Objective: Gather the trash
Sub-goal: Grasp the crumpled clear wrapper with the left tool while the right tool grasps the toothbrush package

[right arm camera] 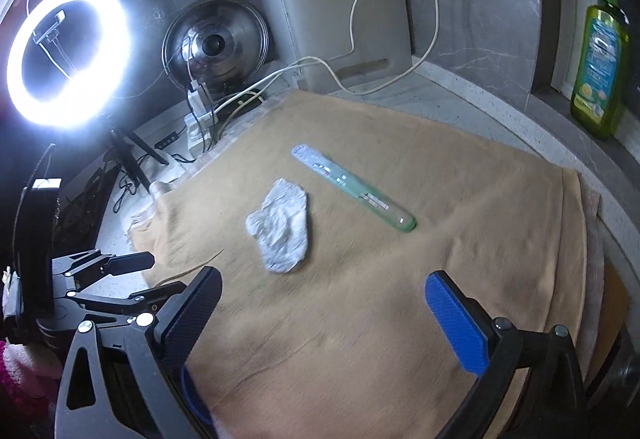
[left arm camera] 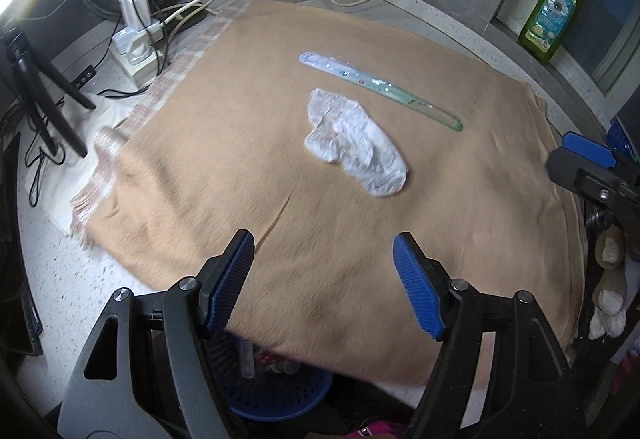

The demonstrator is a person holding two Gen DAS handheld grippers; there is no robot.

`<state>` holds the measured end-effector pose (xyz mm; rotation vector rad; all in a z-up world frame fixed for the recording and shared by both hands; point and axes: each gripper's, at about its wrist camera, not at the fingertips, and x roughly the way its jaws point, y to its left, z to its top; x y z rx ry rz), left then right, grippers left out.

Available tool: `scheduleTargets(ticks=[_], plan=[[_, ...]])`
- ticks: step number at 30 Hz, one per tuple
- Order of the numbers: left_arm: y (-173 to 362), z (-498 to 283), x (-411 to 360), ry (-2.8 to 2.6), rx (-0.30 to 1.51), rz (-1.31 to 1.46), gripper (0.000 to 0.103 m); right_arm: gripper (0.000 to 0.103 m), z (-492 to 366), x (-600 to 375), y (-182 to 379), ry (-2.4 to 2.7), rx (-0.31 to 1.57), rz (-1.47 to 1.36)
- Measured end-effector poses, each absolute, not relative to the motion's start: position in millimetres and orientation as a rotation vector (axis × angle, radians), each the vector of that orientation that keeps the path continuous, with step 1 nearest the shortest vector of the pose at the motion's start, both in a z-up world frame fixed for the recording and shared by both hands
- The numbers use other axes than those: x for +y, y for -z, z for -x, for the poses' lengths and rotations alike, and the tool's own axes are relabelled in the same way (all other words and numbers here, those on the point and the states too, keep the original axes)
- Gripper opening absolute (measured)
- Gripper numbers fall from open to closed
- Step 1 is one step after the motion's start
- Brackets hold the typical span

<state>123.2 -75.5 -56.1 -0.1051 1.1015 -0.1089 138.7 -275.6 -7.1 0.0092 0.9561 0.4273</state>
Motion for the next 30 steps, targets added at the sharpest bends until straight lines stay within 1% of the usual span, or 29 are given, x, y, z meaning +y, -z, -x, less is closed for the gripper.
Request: scheduleTargets(ticks=[8,11,13,16,20,25,26,27,28,30], plan=[[69.6,-176.0,-88.5,0.113,1.14,0.166,0.074,0.102,-201.2,-272.2,24.9,-0.494,1.001,0.037],[78.5,-194.2,-95.8,0.111,1.162,0.159,0.074,0.097,-227.4,-268.8,39.6,-0.539,1.061,0.001],[86.1,-205.8,-99.0,0.101,1.183,0.155,0.074,0.09,-242.3,-265.9,49.3,-0.551,1.093,-0.013],[98.0,-220.8,-101.6,0.093,1.214,0.157,0.074,0.085,-259.7,-259.1,63.3,-0.564,1.129,0.006],[111.3,-231.7,-101.2,0.067,1.238,0.151,0.074,0.083,-279.0,-250.5,79.4,-0.574,1.166,0.046],[122.1,-238.5,-102.9,0.068,1.248,0.156,0.074,0.078,-294.8,-240.2,94.4,-0.596,1.197,0.086],[123.4,-239.7,-102.4,0.066,1.243,0.154,0.069,0.077,-297.5,-237.6,97.4,-0.601,1.205,0.096],[124.4,-241.3,-102.3,0.059,1.236,0.149,0.062,0.076,-300.9,-234.6,101.0,-0.603,1.212,0.111],[124.6,-241.8,-101.7,0.05,1.226,0.142,0.058,0.076,-303.3,-233.1,103.1,-0.603,1.215,0.121],[124.9,-246.6,-100.3,0.042,1.219,0.143,0.04,0.075,-308.3,-227.2,108.7,-0.606,1.225,0.151]])
